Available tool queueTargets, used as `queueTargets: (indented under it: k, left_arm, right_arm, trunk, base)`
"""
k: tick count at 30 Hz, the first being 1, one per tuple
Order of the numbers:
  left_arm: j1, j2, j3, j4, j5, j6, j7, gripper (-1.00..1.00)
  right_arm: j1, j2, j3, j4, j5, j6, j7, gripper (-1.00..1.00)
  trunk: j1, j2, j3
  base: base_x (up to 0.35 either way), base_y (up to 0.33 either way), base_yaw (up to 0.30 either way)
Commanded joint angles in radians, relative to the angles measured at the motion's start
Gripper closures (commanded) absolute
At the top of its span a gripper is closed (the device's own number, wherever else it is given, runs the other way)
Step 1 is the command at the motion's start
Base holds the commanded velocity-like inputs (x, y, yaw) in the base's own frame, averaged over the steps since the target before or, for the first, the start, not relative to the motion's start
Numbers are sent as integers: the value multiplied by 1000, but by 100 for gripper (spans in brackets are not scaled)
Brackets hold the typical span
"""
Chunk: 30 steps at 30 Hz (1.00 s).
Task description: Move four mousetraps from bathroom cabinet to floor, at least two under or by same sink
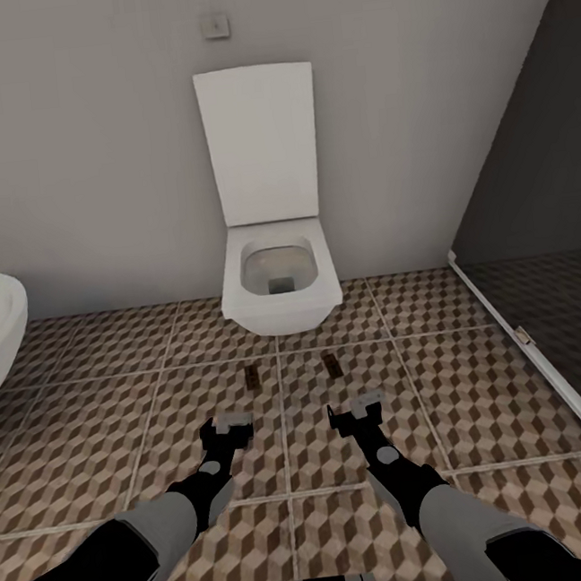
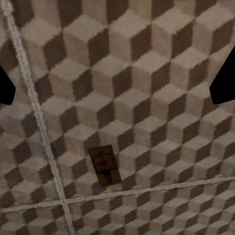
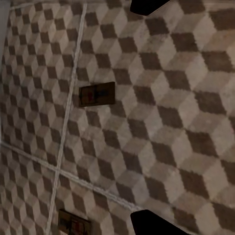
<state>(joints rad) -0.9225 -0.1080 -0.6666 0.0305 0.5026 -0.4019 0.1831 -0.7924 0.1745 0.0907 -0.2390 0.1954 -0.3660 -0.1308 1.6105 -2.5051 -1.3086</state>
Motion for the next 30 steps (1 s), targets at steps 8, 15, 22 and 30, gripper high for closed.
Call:
queueTargets:
  k: [8, 15, 22, 30]
  left_arm:
    - [-1, -1, -8, 3, 5, -5, 3, -100]
    - [-1, -1, -8, 3, 5, -5, 3, -100]
    - [-1, -1, -8, 3, 5, -5, 3, -100]
    - [4, -1, -8, 3, 5, -5, 3, -100]
  right_arm:
    - [-1, 0, 4, 1, 9, -1, -10, -100]
    - [-1, 0, 4, 1, 9, -1, -10, -100]
    - [-1, 0, 4, 1, 9, -1, -10, -100]
    - [-1, 0, 4, 1, 9, -1, -10, -100]
  trunk:
    - [-4, 2, 30]
    - [-7, 3, 57]
    - [-10, 5, 84]
    - [-37, 54, 110]
  base:
    - [0, 0, 0]
    - [0, 0, 0]
    - [0, 0, 0]
    - [0, 0, 0]
